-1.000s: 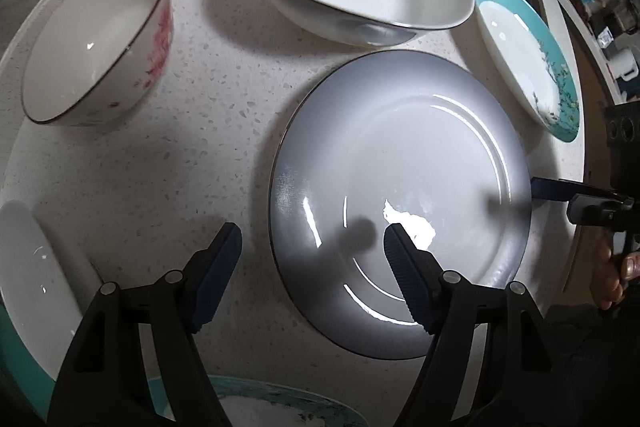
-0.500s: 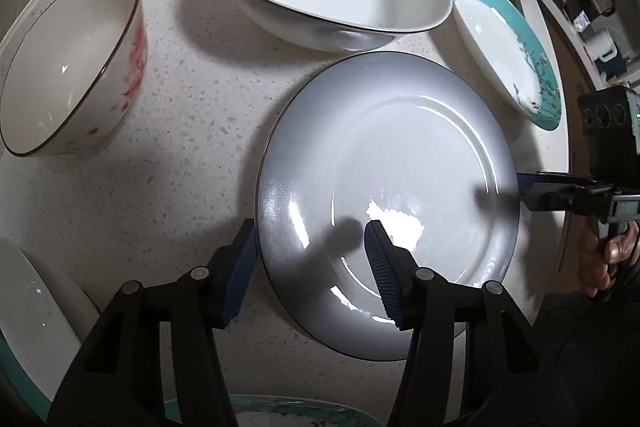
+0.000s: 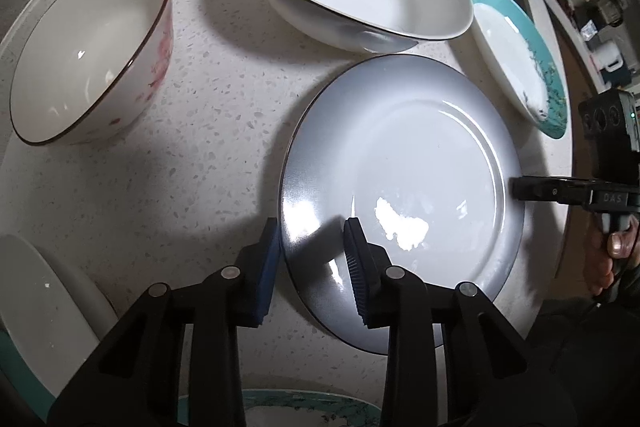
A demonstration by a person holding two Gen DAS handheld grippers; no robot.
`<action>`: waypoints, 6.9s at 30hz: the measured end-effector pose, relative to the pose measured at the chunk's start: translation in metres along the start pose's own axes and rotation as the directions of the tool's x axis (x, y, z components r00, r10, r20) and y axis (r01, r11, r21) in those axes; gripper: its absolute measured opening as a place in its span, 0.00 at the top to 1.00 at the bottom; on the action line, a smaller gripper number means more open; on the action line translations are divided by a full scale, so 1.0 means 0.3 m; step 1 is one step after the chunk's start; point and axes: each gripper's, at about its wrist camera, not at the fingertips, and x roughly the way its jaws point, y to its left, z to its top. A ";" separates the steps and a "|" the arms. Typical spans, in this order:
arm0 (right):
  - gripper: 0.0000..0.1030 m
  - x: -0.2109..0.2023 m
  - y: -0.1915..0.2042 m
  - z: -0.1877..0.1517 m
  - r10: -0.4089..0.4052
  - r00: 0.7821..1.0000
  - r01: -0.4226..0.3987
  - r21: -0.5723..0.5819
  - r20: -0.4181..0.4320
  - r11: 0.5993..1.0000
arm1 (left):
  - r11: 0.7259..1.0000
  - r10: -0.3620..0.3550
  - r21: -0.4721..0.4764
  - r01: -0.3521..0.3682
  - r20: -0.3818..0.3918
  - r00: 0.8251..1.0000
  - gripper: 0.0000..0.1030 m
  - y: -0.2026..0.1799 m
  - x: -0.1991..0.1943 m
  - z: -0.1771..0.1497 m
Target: Organize plates and bowls
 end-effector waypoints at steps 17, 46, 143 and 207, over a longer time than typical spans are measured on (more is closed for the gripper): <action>0.86 0.000 0.059 0.010 -0.089 0.996 0.089 -0.053 -0.001 0.995 | 1.000 0.007 -0.028 -0.007 0.002 1.000 0.73 -0.061 0.002 -0.028; 0.84 -0.135 -0.029 -0.131 -0.113 0.988 0.101 -0.107 -0.108 0.989 | 0.994 0.029 -0.102 -0.034 -0.047 0.998 0.74 -0.397 -0.011 -0.302; 0.86 0.676 0.668 -0.181 -0.397 0.829 -0.032 -0.743 -0.394 0.668 | 0.550 0.259 -0.833 0.062 0.241 0.935 0.83 0.045 -0.103 -1.060; 0.86 -0.010 0.261 0.076 -0.309 0.902 0.085 -0.579 -0.300 0.811 | 0.724 0.100 -0.679 0.120 0.275 0.956 0.87 -0.539 -0.091 -0.652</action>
